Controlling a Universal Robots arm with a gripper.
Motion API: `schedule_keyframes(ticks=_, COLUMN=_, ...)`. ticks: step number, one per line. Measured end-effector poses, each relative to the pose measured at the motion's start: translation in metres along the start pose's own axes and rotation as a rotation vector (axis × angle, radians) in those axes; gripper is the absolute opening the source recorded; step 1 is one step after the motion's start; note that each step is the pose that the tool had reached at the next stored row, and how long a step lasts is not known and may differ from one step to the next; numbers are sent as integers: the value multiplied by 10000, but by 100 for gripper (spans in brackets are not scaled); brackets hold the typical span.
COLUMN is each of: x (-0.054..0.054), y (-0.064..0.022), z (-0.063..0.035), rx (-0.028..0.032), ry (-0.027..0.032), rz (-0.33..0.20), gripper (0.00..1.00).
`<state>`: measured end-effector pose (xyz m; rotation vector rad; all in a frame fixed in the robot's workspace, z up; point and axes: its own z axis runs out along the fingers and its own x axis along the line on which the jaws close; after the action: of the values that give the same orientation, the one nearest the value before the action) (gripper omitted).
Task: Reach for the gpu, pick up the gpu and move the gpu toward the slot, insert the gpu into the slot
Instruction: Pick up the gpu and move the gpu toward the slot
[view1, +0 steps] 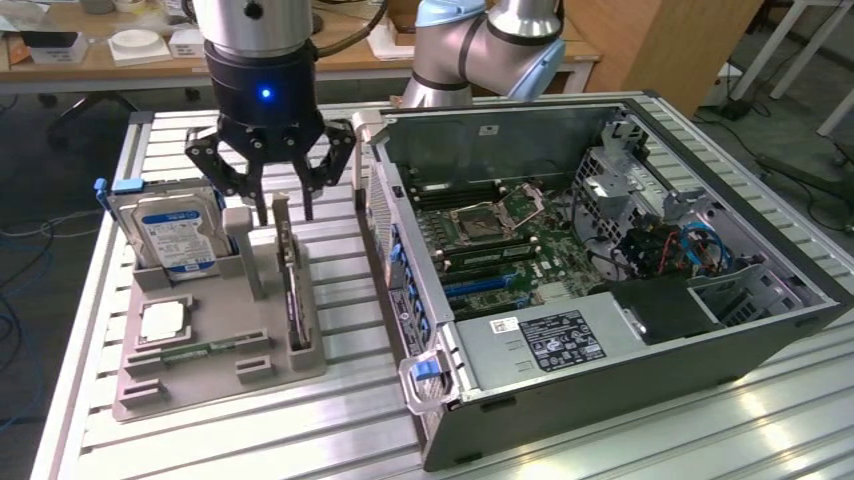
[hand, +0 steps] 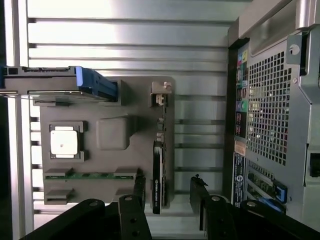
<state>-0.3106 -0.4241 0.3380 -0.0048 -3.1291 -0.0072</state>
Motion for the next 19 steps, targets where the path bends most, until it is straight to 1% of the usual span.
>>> schedule_keyframes(ticks=2, x=4, y=-19, z=36, rx=0, ry=25, rz=-9, gripper=49)
schedule_keyframes(ticks=4, x=4, y=-39, z=72, rx=0, ry=28, rz=-17, gripper=49)
schedule_keyframes(ticks=7, x=5, y=-47, z=125, rx=0, ry=30, rz=-35, gripper=49)
schedule_keyframes(ticks=10, x=21, y=-48, z=156, rx=0, ry=-30, rz=-102, gripper=49)
schedule_keyframes(ticks=13, x=42, y=-48, z=190, rx=2, ry=-76, rz=-194, gripper=49)
schedule_keyframes(ticks=19, x=78, y=-69, z=284, rx=2, ry=-108, rz=-228, gripper=49)
